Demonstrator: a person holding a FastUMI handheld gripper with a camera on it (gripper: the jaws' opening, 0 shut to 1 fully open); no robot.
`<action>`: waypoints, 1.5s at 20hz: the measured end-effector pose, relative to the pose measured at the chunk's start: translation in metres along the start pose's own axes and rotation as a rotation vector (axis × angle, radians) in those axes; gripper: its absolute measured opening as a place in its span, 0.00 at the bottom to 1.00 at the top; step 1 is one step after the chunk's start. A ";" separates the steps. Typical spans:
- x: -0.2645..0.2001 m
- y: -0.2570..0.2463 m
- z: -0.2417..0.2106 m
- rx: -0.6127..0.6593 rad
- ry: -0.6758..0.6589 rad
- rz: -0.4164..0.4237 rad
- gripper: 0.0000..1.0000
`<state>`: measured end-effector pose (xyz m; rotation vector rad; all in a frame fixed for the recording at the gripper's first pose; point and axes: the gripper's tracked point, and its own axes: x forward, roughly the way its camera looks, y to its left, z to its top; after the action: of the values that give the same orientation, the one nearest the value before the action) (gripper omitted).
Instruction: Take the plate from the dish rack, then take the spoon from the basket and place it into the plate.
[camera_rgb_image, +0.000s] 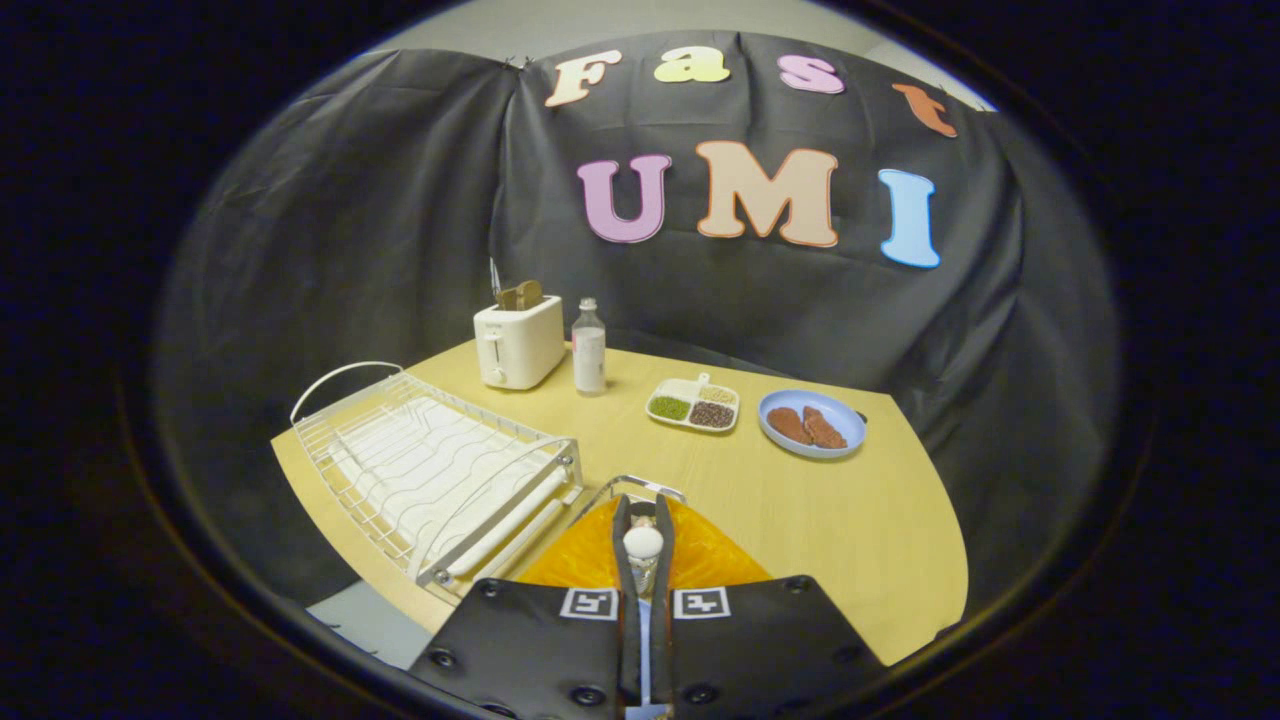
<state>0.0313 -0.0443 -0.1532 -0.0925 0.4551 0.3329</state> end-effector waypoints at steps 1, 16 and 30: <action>-0.007 0.001 0.001 0.004 -0.004 -0.009 0.06; -0.093 0.033 -0.013 0.111 -0.065 -0.053 0.06; -0.082 0.039 -0.102 0.164 0.036 -0.038 0.06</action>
<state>-0.0934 -0.0484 -0.2086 0.0530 0.5138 0.2556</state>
